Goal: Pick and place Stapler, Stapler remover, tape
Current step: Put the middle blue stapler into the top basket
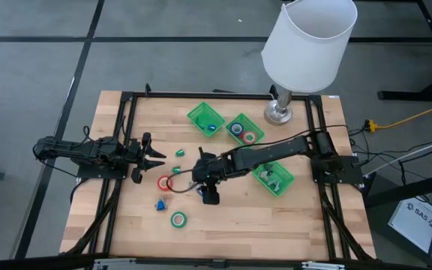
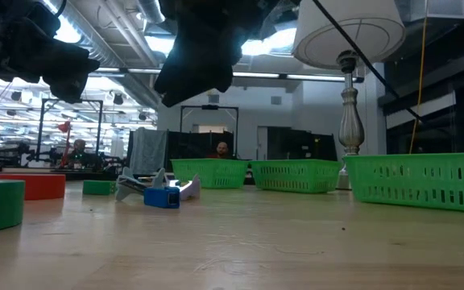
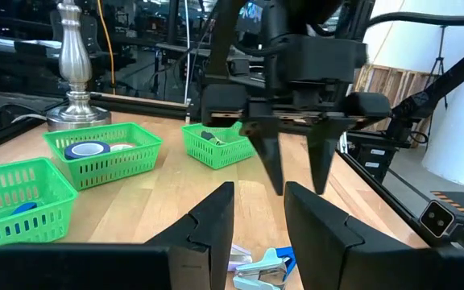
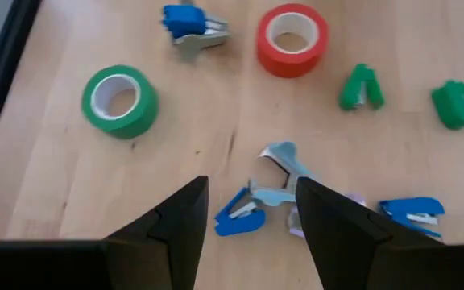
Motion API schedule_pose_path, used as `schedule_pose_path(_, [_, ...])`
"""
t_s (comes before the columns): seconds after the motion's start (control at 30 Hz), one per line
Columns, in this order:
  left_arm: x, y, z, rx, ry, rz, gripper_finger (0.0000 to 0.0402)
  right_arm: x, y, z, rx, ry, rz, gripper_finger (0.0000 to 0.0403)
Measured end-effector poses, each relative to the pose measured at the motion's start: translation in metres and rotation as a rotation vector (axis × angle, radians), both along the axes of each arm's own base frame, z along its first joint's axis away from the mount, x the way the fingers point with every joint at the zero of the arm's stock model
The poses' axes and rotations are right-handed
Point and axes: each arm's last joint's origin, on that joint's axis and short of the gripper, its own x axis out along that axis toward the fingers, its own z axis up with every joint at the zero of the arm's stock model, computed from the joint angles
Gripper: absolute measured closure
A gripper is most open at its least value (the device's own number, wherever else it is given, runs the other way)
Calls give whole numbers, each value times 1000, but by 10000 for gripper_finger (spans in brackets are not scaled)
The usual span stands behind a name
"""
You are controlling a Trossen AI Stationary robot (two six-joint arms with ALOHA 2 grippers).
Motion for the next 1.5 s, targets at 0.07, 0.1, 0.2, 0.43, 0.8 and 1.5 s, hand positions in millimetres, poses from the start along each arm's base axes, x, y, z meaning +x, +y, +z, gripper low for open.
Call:
schedule_pose_path(0.07, [0,0,0,0,0,0,295,0,5,-2,-3,-2,15,208])
schedule_pose_path(0.1, [0,0,0,0,0,0,295,0,7,-3,-2,1,17,208])
schedule_pose_path(0.2, [0,0,0,0,0,0,295,1,13,-10,6,11,15,208])
schedule_pose_path(0.43, [0,0,0,0,0,0,295,-3,32,-26,-2,77,46,208])
schedule_pose_path(0.8, [0,0,0,0,0,0,295,-9,61,-51,44,144,-215,208])
schedule_pose_path(1.5, [0,0,0,0,0,0,295,0,63,-99,-34,164,-251,209])
